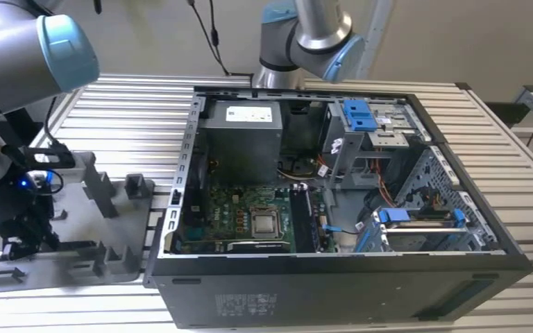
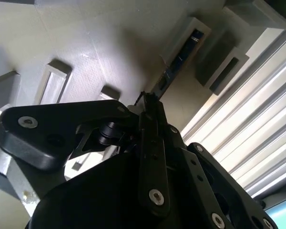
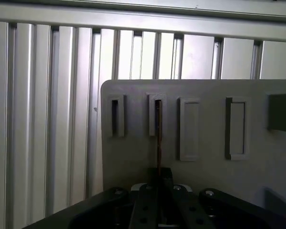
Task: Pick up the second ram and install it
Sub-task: 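Pick up the second ram and move it above second insertion slot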
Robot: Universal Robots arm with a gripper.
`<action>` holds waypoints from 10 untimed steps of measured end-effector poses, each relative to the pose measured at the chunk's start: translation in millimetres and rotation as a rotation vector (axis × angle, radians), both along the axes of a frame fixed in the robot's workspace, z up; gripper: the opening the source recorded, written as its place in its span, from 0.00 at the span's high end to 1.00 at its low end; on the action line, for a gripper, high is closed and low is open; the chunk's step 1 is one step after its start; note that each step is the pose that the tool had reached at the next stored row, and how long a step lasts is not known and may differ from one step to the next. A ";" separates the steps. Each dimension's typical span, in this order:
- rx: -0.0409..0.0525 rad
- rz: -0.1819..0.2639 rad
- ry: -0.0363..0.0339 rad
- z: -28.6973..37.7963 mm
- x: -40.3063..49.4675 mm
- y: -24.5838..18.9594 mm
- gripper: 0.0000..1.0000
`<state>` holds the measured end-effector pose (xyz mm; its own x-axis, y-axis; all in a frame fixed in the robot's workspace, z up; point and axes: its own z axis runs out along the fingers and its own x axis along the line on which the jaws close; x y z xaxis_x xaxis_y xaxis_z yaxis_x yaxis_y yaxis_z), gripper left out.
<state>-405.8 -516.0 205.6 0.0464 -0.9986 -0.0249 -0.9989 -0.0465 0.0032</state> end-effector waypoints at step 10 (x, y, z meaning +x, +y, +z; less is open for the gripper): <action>0.0027 -0.014 0.0000 10.6 0.0 0.0 0.86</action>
